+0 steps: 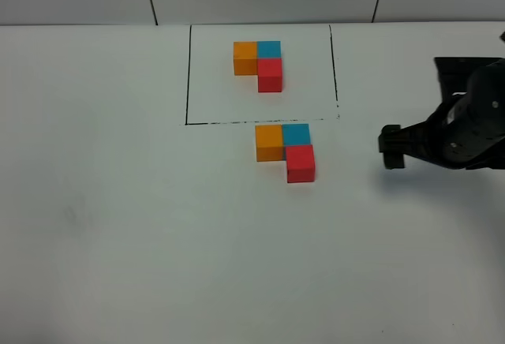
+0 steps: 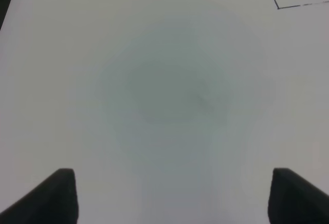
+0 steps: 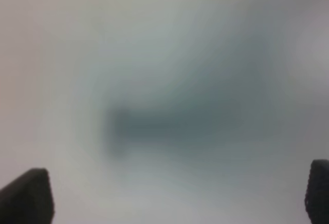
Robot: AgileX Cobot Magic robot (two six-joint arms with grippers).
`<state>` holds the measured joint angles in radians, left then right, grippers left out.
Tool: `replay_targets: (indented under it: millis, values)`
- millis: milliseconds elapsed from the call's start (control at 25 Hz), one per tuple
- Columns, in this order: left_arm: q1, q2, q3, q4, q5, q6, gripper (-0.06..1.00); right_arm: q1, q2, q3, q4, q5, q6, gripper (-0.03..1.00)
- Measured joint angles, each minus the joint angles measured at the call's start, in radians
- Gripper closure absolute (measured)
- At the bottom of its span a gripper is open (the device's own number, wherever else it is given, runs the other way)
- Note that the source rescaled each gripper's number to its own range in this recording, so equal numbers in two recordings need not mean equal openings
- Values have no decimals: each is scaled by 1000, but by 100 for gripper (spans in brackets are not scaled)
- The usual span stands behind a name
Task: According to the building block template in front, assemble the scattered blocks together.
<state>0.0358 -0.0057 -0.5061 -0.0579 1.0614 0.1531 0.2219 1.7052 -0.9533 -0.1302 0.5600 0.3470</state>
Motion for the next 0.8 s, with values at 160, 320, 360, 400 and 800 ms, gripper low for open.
replay_targets:
  millis: [160,320,360,400,800]
  values:
    - [0,0,0,0,0,0,4,-138,-1,0,81,2,-146,-3]
    - [0,0,0,0,0,0,4,-264,-2,0,184,3,-292,-3]
    - [0,0,0,0,0,0,4,-296,-4,0,202,3,-325,-3]
    - [0,0,0,0,0,0,4,-319,-6,0,217,3,-347,-3]
    - [0,0,0,0,0,0,4,-365,-207,0,218,83,-433,-3]
